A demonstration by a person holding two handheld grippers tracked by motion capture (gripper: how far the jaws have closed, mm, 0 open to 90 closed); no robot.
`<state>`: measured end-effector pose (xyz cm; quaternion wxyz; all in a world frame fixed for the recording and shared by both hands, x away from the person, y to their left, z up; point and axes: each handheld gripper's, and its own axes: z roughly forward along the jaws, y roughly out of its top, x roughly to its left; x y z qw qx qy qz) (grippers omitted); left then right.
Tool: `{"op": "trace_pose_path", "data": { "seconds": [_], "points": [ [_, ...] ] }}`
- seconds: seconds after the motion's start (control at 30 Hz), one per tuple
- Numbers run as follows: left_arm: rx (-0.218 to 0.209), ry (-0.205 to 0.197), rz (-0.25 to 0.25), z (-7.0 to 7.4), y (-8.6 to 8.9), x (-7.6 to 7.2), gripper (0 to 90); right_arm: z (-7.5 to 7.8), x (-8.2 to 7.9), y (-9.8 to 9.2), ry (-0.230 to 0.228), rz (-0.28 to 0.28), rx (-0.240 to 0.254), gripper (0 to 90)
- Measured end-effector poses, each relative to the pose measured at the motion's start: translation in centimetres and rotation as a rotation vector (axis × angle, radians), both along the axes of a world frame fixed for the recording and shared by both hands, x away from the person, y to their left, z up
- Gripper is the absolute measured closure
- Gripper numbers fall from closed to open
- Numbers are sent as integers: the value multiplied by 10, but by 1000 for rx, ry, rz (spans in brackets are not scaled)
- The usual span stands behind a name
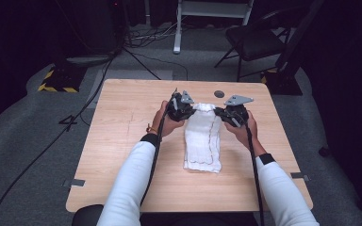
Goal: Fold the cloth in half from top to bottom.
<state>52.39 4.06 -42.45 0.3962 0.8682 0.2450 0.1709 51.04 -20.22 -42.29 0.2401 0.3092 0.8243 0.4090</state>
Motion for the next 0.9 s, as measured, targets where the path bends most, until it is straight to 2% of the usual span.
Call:
{"op": "trace_pose_path", "data": {
  "seconds": [0.17, 0.33, 0.53, 0.7, 0.9],
  "points": [
    [-15, 4, -46, 1, 6, -12, 827, 3, -13, -3, -4, 40, 15, 854],
    [-14, -4, -73, 2, 11, -24, 823, 5, -28, -3, -9, 90, 13, 854],
    [-5, -7, -136, 2, 14, -41, 812, 3, -44, -7, -1, 142, 26, 854],
    [4, 8, -194, -6, 16, -59, 807, -5, -59, -12, 31, 198, 31, 854],
    [25, 31, -233, -16, 20, -77, 807, -14, -76, -14, 63, 258, 28, 853]
  ]
}}
